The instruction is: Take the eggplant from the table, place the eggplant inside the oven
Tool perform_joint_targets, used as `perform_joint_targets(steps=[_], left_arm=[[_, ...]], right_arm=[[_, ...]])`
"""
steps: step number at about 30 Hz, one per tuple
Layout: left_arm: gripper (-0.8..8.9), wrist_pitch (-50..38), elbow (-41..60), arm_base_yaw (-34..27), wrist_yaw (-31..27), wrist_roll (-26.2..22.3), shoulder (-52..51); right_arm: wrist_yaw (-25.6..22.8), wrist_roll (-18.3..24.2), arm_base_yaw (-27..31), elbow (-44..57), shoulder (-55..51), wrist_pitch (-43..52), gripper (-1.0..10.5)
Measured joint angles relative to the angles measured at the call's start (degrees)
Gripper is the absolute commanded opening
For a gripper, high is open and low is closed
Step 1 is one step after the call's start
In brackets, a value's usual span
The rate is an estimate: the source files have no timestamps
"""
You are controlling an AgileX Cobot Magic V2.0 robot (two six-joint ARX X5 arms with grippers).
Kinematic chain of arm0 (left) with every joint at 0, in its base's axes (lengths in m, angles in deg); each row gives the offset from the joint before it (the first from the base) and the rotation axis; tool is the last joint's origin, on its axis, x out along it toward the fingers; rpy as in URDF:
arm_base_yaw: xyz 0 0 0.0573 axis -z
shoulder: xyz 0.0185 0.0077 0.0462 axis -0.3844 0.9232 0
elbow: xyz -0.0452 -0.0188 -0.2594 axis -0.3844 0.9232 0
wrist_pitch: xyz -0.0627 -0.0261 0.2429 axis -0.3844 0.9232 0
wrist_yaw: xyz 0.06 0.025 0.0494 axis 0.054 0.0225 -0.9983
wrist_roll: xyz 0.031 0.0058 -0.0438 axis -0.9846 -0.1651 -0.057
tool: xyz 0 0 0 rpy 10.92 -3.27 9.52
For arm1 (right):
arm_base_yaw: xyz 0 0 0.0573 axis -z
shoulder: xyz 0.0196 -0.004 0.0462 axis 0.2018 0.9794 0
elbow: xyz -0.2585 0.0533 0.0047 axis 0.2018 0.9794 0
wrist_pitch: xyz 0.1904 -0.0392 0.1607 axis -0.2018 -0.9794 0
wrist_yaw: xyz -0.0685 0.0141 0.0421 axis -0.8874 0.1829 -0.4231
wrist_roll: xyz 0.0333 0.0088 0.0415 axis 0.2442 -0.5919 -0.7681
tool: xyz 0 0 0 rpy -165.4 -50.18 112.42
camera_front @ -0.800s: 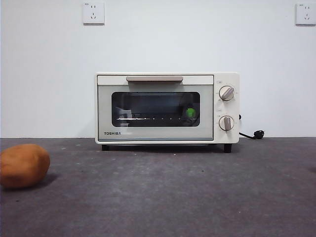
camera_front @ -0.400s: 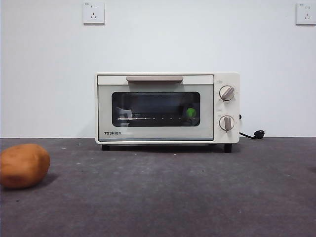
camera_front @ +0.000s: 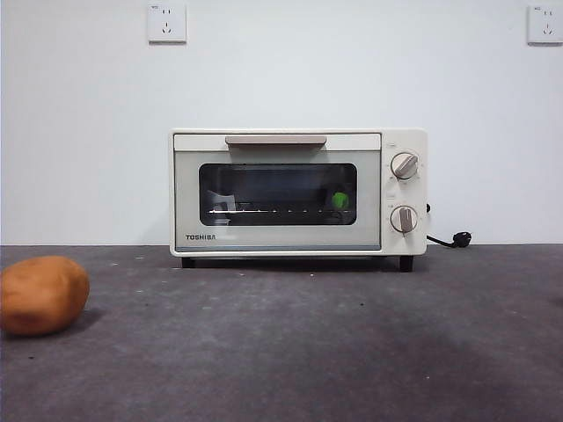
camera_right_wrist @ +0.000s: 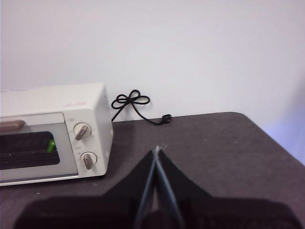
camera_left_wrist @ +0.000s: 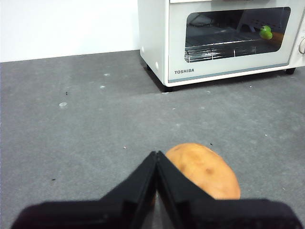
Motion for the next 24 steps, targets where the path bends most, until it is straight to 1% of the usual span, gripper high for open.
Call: perform_joint_targets(steps=[10,13,24], left_arm=[[-0.04,0.0,0.0,0.0,0.0,0.0,0.0],[-0.04,0.0,0.0,0.0,0.0,0.0,0.0],[-0.04,0.0,0.0,0.0,0.0,0.0,0.5]], right_arm=[[2.4,-0.2,0.0,17.7,-5.4,12.5,0.0],[3.4,-0.2,0.0,20.9,-5.4,14.1,0.0],[3.7,-0.2,0.0,29.5,-5.4,17.6,0.0]])
